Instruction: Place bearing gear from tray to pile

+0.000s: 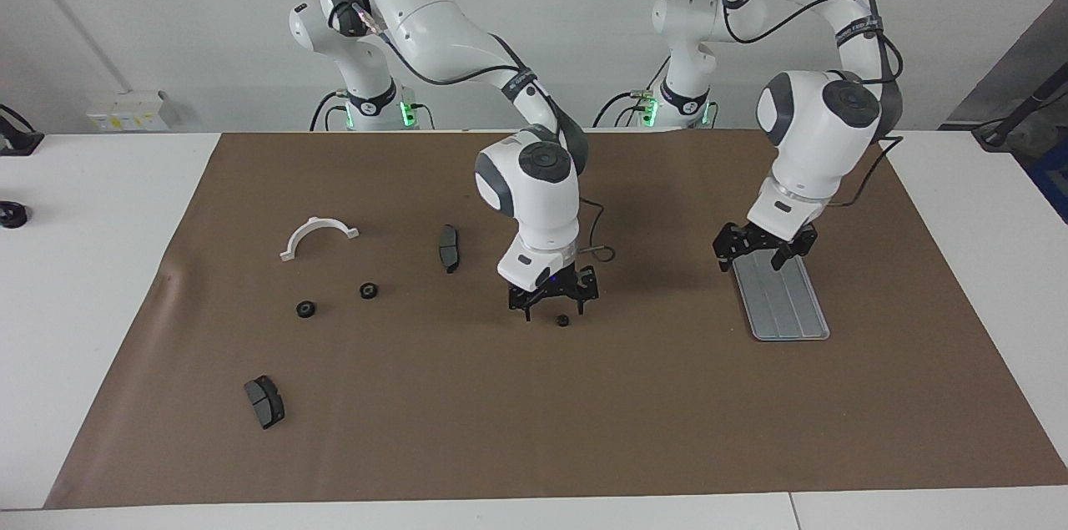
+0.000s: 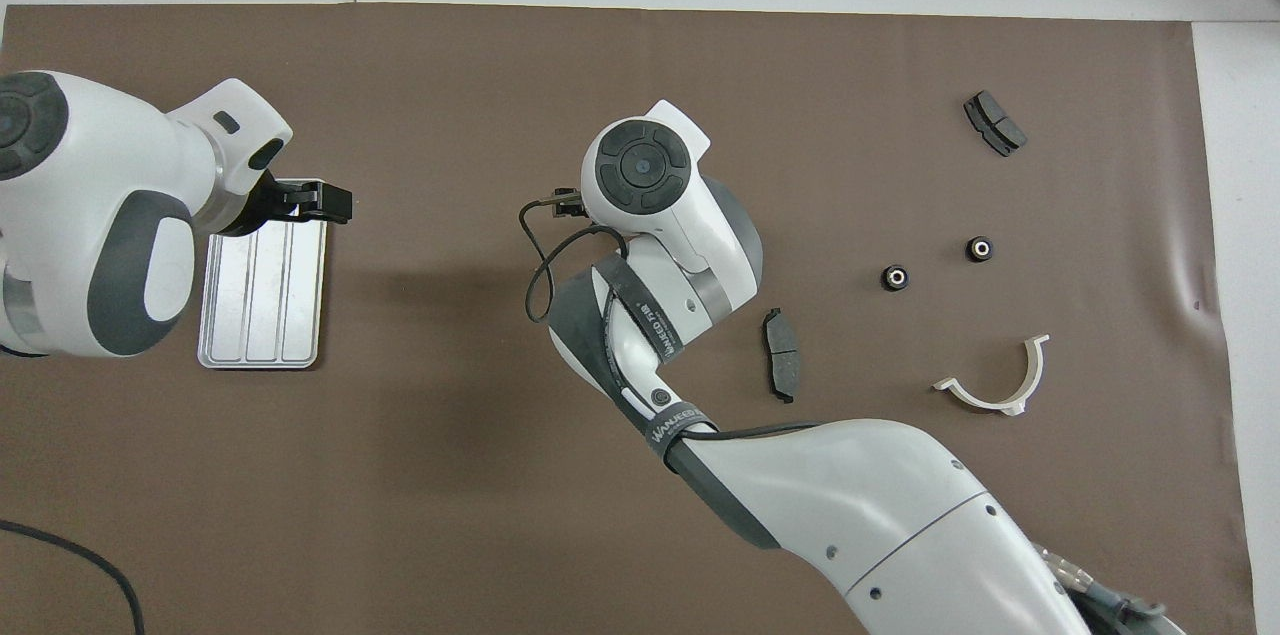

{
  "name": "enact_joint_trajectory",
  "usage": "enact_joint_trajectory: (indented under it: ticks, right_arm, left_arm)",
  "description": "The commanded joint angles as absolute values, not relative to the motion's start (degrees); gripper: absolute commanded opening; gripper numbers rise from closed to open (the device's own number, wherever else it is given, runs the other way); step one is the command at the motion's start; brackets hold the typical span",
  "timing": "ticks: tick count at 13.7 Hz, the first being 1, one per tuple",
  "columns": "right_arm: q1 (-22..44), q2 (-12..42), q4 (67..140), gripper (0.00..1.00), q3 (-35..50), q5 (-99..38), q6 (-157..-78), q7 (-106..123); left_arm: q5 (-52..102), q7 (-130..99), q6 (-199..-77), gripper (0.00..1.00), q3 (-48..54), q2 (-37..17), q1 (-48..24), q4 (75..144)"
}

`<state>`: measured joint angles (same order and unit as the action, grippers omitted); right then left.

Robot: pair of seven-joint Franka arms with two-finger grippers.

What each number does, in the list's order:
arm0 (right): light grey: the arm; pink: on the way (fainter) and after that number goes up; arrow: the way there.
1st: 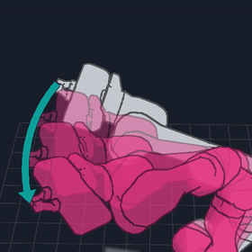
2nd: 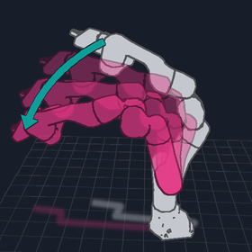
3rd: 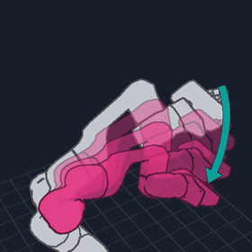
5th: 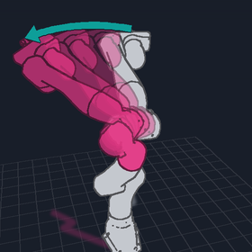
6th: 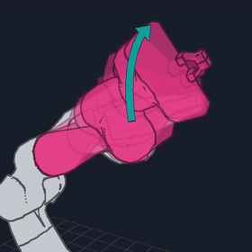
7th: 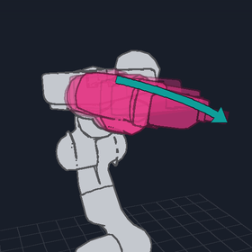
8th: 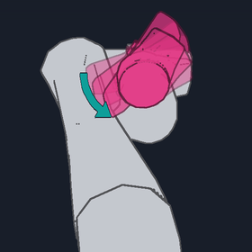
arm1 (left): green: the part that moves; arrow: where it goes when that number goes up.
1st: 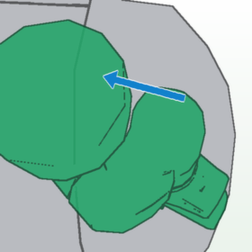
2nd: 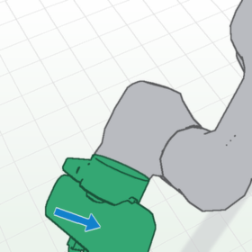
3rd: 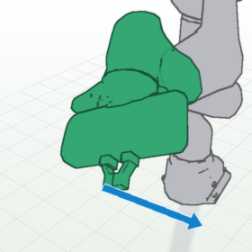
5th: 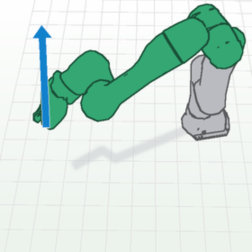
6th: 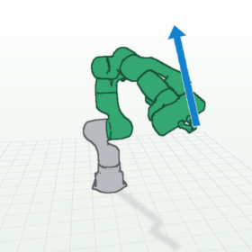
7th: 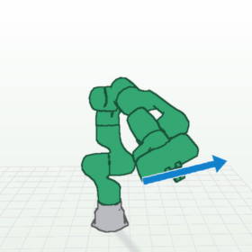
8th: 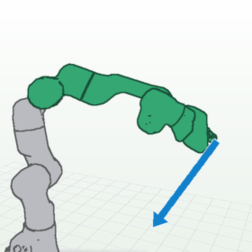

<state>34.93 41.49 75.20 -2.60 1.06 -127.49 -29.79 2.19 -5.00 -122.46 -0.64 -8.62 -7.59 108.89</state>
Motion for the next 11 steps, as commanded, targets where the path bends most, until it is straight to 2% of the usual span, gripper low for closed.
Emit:
enact_joint_trajectory:
  ticks: [1,2,5,7,11]
  right_arm:
    - [35.9,42.8,73.7,1.0,-2.5,2.2,-128.8,-30.6]
    - [35.9,43.0,73.7,1.0,-2.5,3.2,-128.8,-30.6]
    - [36.3,44.2,73.7,0.61,-2.5,4.0,-128.1,-30.5]
    - [36.3,44.4,73.7,0.43,-2.5,3.9,-128.8,-30.5]
    - [36.4,44.4,74.1,0.43,-2.5,3.5,-130.6,-30.5]
  left_arm:
    - [2.2,-4.4,-115.4,1.0,-0.1,-5.5,-5.6,107.0]
    - [2.2,-4.4,-112.4,1.0,-0.2,-4.3,-5.5,105.8]
    - [2.1,-4.4,-103.9,1.0,-0.2,-2.8,-4.4,101.1]
    - [2.1,-4.3,-98.9,1.0,-0.2,-3.1,-4.3,96.5]
    - [2.1,-4.3,-91.5,1.0,-0.3,-3.4,-4.2,89.3]
